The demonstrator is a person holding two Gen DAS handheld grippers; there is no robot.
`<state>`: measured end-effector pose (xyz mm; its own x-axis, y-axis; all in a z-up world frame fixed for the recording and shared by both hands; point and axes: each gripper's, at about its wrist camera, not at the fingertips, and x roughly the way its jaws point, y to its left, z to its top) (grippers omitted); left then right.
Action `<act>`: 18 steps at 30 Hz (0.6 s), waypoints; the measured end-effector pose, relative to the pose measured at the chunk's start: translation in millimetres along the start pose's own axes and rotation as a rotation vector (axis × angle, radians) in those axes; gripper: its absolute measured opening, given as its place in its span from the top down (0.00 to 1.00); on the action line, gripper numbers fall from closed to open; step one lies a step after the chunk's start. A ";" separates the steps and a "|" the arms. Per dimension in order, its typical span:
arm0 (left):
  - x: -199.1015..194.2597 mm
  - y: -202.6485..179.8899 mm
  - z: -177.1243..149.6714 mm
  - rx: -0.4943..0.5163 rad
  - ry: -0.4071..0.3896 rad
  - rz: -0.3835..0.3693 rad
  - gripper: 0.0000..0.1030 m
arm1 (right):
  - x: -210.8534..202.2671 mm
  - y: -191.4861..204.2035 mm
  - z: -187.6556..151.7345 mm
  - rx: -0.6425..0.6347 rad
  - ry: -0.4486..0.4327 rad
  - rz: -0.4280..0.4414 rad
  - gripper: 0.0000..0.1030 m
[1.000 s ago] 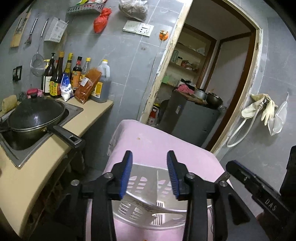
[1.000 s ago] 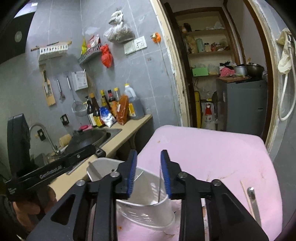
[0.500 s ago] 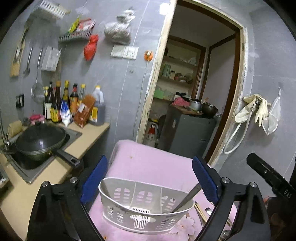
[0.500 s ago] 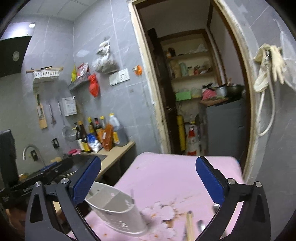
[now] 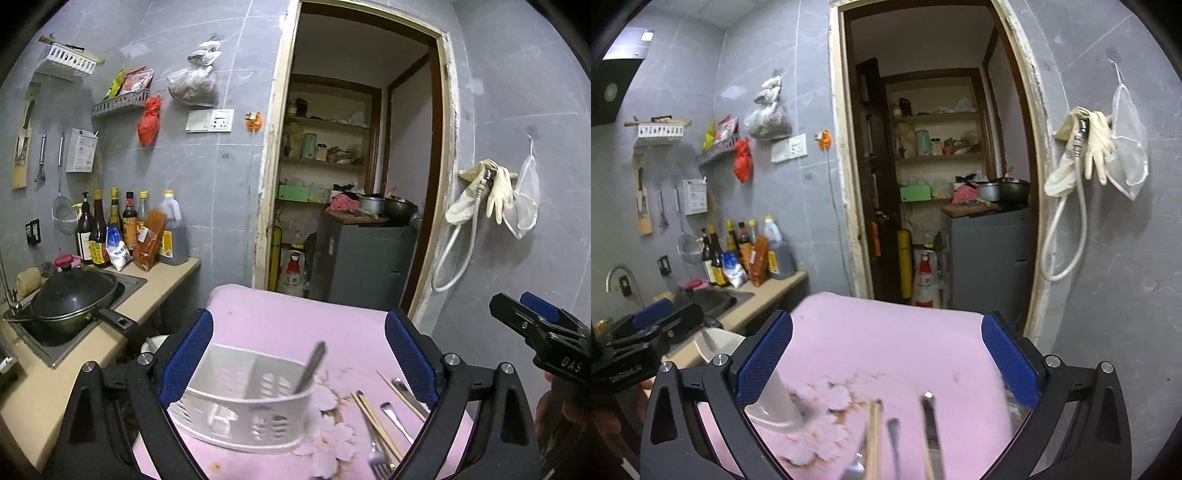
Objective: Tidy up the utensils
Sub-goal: 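Move the left tool toward the ornate fork while the right tool approaches a flat-handled spoon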
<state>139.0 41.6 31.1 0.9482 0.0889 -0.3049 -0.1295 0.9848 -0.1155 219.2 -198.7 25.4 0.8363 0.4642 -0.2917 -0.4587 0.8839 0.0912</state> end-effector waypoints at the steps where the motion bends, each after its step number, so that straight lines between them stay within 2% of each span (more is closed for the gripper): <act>1: -1.4 -3.5 -2.3 0.002 0.004 0.000 0.12 | -0.6 -6.1 -2.3 -0.001 0.010 -0.005 0.00; 8: 7.3 -33.4 -33.4 0.008 0.086 0.015 0.12 | 7.7 -43.7 -22.6 -0.009 0.108 -0.008 0.00; 15: 35.5 -59.8 -75.7 0.031 0.228 0.045 0.12 | 31.6 -71.0 -51.4 -0.019 0.265 -0.006 0.00; 18: 47.9 -66.6 -93.0 0.028 0.283 0.041 0.12 | 43.2 -79.3 -64.0 -0.015 0.334 0.014 0.08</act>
<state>166.0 -33.6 -63.8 0.8234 0.0874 -0.5607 -0.1540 0.9854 -0.0725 272.5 -252.4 -55.4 0.6864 0.4297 -0.5867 -0.4762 0.8753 0.0840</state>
